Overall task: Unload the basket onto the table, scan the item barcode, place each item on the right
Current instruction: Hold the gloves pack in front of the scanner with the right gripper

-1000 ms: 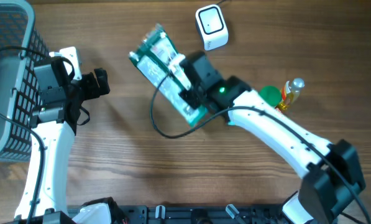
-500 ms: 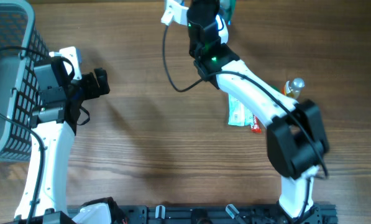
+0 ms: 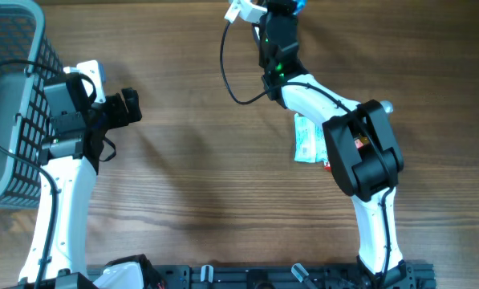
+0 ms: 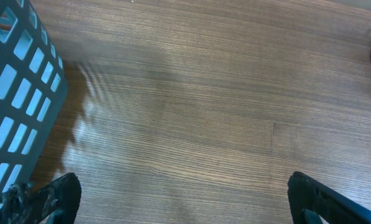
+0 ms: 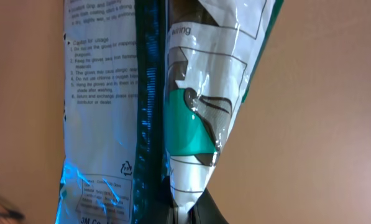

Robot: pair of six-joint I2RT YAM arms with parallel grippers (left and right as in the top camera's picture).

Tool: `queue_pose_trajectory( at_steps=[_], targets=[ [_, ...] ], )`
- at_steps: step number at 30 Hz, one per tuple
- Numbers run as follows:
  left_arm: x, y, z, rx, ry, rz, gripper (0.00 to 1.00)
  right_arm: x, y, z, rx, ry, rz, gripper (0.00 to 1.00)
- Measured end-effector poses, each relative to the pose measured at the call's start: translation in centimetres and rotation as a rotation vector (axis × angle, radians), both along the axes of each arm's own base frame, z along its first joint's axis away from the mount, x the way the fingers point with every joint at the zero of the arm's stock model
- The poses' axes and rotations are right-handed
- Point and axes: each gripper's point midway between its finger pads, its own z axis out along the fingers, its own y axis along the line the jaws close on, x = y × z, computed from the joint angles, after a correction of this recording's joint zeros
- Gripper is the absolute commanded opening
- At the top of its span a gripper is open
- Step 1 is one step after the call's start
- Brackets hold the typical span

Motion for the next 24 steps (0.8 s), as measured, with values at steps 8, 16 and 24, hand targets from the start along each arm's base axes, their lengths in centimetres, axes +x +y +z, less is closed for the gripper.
queue_pose_trajectory(
  at_steps=[8, 16, 24],
  targets=[
    [0.0, 0.0, 0.0, 0.000, 0.000, 0.000, 1.00, 1.7, -0.6, -7.3, -0.059, 0.081, 0.017, 0.04],
    [0.0, 0.0, 0.0, 0.000, 0.000, 0.000, 1.00, 1.8, -0.3, -10.1, -0.099, 0.166, 0.028, 0.04],
    [0.0, 0.0, 0.0, 0.000, 0.000, 0.000, 1.00, 0.5, 2.5, -10.6, -0.135, 0.183, 0.037, 0.04]
  ],
)
